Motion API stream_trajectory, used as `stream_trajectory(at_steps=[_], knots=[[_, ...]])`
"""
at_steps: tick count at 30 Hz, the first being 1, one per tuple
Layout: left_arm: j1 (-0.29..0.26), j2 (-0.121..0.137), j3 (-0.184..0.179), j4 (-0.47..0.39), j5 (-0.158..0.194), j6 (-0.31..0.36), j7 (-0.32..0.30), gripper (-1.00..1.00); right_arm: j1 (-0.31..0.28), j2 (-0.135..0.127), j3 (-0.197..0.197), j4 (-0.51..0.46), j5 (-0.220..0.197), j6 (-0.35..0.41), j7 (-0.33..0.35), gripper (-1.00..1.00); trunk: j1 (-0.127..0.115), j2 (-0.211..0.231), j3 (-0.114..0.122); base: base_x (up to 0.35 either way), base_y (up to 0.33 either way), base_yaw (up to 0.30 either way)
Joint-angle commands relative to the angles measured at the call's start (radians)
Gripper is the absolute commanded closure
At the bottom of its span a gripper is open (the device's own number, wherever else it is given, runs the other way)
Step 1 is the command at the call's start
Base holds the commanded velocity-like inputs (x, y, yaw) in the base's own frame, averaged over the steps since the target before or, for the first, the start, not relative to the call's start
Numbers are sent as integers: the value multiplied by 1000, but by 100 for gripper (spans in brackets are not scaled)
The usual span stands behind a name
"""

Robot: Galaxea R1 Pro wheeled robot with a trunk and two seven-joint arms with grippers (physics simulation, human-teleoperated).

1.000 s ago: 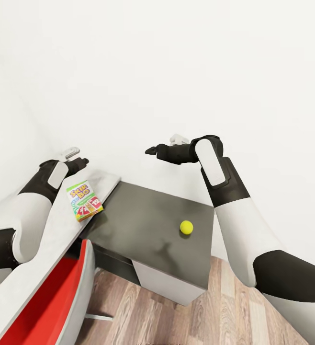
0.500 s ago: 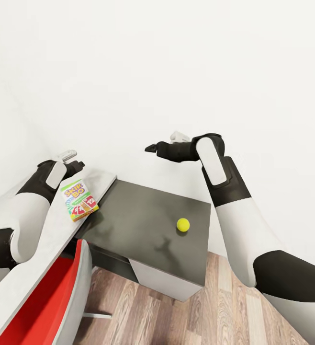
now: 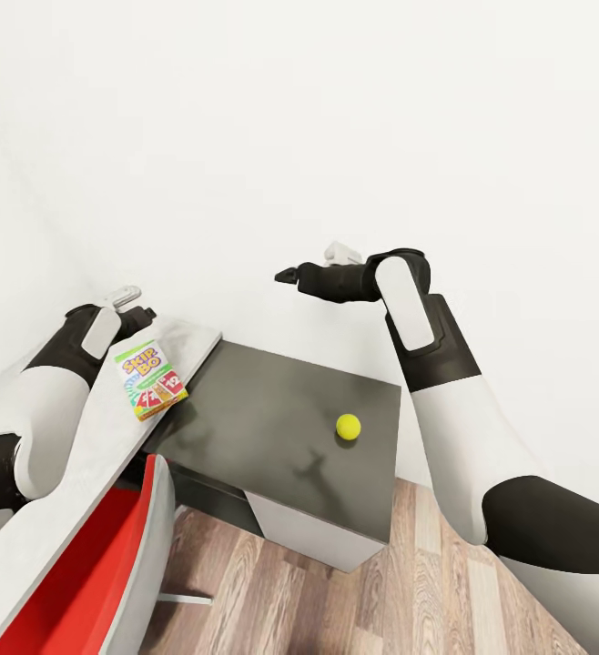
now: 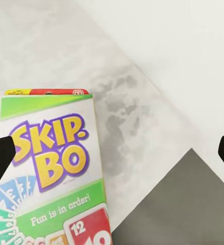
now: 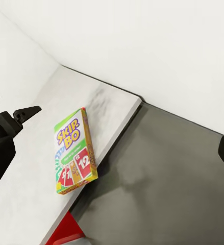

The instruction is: Put all the toys in the child's room - the three board games (two on the bed and one on the table), the two jigsaw puzzles on the table, and the tennis ball on the table - inside the toy box on the table in the child's room.

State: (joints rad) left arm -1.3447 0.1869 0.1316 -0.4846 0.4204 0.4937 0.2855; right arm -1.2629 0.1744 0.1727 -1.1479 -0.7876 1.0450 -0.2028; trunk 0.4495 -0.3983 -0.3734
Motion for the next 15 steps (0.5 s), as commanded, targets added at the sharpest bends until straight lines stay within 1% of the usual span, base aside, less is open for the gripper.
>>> stream_trajectory(at_steps=[1, 11, 15], knots=[[-1, 0, 1, -2, 11, 4, 7, -100, -1, 0, 0, -1, -10, 2, -10, -100, 1, -2, -2, 0, 0, 0], [-1, 0, -1, -1, 10, 2, 7, -100, -1, 0, 0, -1, -10, 2, -10, -100, 1, -2, -2, 0, 0, 0], [-1, 0, -2, -2, 9, -1, 7, -100, -1, 0, 0, -1, -9, 2, -10, -100, 1, -2, -2, 0, 0, 81]])
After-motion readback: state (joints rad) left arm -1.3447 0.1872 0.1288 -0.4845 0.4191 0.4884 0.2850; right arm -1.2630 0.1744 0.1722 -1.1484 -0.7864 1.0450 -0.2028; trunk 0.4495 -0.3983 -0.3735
